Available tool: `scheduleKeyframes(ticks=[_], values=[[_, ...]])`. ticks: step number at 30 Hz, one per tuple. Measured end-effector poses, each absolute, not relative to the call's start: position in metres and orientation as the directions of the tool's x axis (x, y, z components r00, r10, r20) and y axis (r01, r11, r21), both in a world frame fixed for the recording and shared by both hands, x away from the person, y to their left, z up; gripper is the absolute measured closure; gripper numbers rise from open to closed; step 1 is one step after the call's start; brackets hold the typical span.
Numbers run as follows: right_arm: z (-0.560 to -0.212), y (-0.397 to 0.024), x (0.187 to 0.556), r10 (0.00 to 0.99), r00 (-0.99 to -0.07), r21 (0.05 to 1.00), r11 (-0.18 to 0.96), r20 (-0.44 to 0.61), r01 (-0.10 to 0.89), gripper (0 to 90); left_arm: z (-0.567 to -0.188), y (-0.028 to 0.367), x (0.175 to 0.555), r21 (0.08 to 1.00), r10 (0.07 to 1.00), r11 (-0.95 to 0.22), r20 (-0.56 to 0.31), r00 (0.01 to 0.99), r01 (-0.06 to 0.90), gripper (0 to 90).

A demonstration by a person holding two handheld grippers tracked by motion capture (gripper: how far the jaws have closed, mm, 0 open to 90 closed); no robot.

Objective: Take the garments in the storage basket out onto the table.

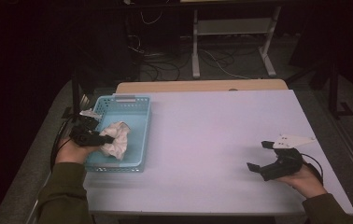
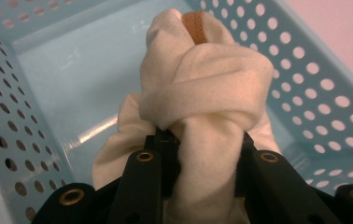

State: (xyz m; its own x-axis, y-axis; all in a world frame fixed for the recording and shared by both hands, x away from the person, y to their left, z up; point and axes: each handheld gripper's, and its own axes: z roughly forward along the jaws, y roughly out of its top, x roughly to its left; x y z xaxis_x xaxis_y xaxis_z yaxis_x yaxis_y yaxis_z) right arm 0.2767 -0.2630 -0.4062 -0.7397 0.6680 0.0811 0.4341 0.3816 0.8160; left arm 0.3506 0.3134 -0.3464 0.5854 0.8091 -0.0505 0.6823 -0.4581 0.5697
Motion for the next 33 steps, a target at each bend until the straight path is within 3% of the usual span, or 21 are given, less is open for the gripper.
scheduleKeyframes(ticks=[33], values=[[-0.405,-0.263,0.277,0.672,-0.737,0.819,0.379,0.077,0.431,0.0,-0.311,0.278,0.343,0.695,0.774,-0.407,-0.082,0.628,0.592,72.4]])
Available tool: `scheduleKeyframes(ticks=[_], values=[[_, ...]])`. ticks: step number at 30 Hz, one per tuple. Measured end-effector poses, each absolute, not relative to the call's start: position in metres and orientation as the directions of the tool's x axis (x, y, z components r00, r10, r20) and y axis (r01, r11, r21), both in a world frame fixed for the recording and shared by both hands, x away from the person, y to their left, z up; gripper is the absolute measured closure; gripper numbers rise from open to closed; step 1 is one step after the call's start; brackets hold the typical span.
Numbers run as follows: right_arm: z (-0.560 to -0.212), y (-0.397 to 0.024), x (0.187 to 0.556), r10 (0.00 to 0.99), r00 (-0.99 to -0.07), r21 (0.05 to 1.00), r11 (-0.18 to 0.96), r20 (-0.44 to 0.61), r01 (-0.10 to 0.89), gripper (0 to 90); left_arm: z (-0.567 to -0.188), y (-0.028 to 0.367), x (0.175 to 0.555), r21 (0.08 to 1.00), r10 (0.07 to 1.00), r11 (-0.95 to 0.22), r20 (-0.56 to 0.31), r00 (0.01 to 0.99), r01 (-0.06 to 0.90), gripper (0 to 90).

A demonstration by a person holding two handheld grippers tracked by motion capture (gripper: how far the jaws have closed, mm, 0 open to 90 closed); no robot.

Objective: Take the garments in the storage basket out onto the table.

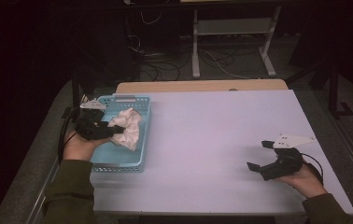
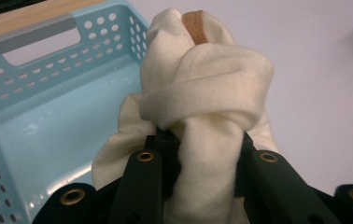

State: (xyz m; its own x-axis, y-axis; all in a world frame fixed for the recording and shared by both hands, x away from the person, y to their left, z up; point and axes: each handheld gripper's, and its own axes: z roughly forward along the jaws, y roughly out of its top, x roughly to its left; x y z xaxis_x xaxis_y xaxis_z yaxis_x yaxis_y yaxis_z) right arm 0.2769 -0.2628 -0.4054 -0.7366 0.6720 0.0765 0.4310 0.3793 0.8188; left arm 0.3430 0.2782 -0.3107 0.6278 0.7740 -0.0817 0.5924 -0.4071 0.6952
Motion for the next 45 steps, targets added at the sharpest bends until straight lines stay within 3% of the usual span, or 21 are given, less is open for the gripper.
scheduleKeyframes(ticks=[45], values=[[-0.403,-0.264,0.278,0.672,-0.735,0.826,0.361,0.091,0.433,0.0,-0.309,0.172,0.356,0.723,0.677,-0.442,-0.119,0.726,0.531,72.7]])
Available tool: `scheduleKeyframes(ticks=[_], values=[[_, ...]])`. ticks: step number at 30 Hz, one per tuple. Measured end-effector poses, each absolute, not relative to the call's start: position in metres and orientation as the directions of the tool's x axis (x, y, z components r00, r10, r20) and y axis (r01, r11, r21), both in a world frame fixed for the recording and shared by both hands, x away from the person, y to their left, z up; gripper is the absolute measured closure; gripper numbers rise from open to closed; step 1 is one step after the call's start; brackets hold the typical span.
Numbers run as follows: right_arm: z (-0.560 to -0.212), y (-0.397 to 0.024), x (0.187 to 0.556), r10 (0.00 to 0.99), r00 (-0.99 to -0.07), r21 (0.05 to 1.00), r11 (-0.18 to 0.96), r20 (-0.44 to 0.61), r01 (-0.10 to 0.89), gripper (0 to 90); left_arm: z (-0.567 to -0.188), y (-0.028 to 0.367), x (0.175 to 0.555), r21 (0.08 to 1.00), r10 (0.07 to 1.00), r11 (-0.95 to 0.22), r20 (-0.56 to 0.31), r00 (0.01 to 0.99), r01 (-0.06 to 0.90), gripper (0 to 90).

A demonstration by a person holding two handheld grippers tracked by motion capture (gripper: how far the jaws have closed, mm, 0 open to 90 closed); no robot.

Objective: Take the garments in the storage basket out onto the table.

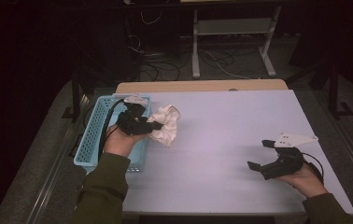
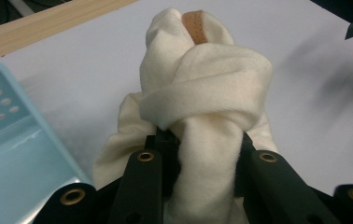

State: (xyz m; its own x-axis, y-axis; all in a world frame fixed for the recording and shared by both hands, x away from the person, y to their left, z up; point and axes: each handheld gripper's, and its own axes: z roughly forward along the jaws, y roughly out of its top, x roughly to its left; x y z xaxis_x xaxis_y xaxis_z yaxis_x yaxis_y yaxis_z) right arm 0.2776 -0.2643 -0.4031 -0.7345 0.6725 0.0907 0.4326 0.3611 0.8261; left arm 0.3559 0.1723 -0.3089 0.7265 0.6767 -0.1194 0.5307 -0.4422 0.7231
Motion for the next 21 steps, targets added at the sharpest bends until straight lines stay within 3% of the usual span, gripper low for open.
scheduleKeyframes(ticks=[21], values=[[-0.403,-0.265,0.278,0.671,-0.736,0.828,0.359,0.092,0.431,0.0,-0.316,0.120,0.371,0.739,0.630,-0.441,-0.149,0.762,0.509,72.6]])
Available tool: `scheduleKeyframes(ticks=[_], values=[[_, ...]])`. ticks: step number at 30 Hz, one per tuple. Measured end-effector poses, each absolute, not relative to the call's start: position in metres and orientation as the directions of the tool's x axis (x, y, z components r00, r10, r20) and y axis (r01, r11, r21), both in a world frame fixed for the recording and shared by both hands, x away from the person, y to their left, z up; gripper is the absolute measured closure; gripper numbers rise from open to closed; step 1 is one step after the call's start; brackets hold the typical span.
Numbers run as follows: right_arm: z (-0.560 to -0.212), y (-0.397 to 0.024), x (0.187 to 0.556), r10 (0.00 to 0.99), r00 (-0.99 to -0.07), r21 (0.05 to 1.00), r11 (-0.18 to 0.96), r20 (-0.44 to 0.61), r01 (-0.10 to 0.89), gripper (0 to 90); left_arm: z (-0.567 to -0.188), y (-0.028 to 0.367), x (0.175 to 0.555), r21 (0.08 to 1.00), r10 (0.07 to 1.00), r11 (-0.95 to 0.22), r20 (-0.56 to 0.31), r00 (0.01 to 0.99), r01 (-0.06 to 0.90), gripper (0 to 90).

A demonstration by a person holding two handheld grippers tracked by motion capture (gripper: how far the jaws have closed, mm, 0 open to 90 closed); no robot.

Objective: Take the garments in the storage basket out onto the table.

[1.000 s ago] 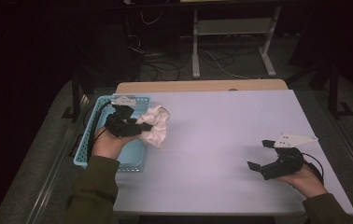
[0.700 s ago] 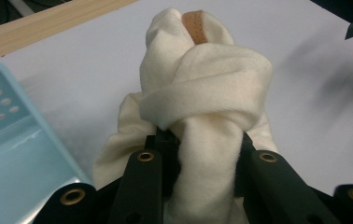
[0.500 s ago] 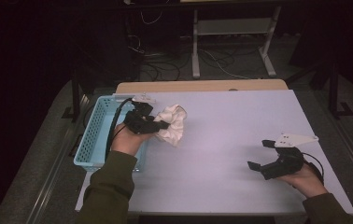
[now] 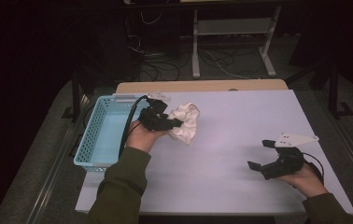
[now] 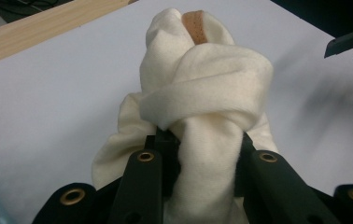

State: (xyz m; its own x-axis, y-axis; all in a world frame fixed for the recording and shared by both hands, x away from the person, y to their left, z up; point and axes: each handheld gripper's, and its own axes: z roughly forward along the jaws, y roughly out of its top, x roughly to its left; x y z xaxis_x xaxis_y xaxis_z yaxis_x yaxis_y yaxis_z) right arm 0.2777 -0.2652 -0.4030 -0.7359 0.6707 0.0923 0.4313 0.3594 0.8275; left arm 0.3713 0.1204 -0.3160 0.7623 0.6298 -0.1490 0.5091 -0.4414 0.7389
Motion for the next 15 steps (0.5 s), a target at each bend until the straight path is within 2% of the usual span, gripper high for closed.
scheduleKeyframes(ticks=[15], values=[[-0.403,-0.266,0.278,0.670,-0.736,0.829,0.356,0.095,0.432,0.0,-0.324,0.084,0.383,0.740,0.605,-0.453,-0.155,0.781,0.498,72.6]])
